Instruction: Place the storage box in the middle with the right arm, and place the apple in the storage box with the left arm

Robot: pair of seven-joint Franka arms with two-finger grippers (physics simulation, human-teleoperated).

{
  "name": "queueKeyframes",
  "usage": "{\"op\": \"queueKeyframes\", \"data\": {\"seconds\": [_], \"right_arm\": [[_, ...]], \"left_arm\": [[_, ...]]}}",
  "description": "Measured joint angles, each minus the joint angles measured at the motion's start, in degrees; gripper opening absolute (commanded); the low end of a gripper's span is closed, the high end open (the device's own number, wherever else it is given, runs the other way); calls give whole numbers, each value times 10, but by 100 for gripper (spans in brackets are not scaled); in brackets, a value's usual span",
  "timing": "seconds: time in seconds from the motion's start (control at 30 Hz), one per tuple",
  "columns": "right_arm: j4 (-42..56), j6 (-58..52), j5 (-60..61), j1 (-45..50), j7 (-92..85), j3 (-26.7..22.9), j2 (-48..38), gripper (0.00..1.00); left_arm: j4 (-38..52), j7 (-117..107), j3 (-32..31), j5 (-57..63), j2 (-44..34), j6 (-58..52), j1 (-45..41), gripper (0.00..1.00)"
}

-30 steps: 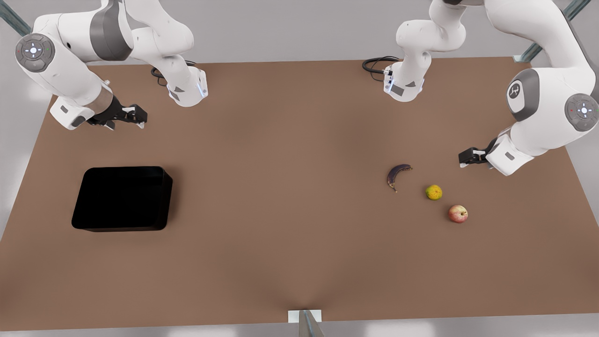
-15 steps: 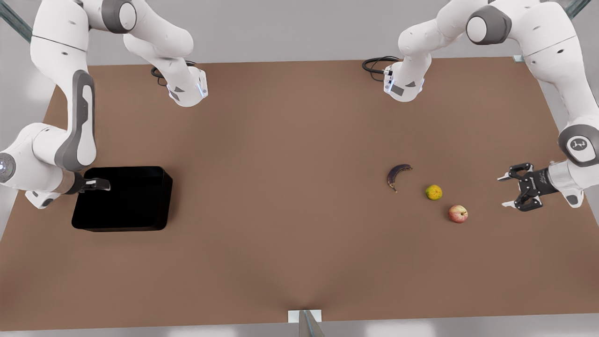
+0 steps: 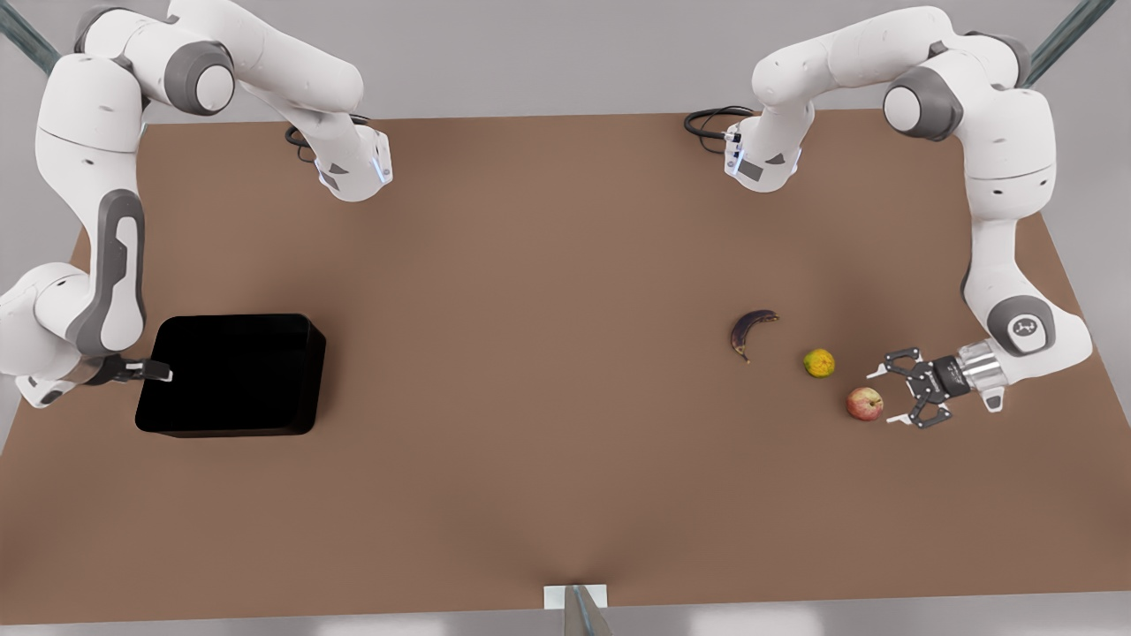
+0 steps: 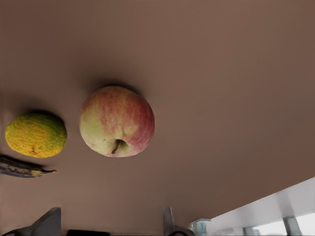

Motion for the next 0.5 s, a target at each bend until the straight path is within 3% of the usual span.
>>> {"op": "queueKeyframes", "data": {"seconds": [0.5], "right_arm": [[-16, 33, 18, -33, -42, 3, 46, 100]], "left_arm": [[-2, 9, 1, -42, 56, 52, 1, 100]]}}
